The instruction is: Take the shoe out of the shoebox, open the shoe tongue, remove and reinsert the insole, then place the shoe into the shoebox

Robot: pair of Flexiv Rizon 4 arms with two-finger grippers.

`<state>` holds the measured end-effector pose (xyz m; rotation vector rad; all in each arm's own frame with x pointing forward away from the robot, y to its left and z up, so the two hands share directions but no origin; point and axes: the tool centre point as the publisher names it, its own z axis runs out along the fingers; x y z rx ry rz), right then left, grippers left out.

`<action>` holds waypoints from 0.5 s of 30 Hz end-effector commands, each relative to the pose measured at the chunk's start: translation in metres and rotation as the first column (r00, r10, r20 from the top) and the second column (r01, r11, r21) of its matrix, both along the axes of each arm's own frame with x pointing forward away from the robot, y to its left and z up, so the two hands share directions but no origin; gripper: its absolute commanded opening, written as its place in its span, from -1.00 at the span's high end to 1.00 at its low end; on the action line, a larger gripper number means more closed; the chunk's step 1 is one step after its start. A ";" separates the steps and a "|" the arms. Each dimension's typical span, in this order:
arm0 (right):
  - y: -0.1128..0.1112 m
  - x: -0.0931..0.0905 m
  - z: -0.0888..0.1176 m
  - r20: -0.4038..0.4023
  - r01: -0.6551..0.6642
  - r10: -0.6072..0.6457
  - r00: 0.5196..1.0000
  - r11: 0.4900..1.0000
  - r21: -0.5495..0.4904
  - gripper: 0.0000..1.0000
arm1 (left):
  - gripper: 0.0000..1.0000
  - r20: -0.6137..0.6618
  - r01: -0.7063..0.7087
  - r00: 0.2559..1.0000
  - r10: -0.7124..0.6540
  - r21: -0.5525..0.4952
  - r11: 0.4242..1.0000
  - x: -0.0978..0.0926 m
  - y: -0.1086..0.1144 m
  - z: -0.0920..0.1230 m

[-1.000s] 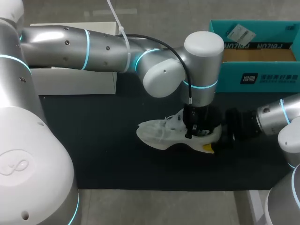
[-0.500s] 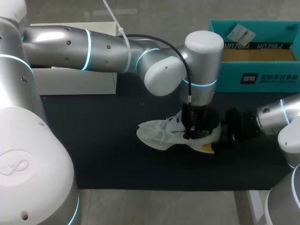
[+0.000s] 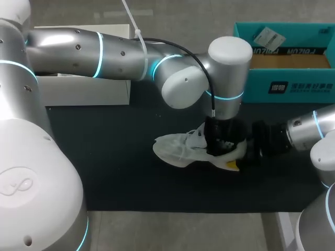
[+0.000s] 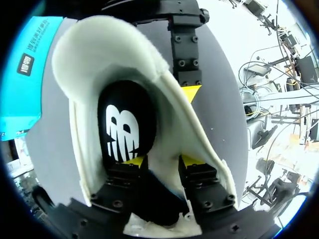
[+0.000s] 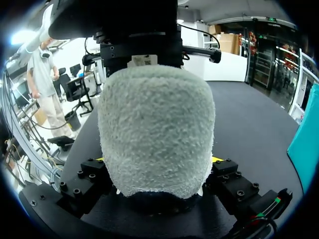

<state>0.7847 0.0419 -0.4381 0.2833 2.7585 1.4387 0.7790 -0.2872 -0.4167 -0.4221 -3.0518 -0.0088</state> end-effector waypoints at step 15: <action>0.004 0.001 -0.006 -0.002 0.002 -0.002 1.000 1.000 -0.002 1.00 | 0.91 0.005 0.012 1.000 -0.012 0.003 1.000 -0.008 0.006 0.019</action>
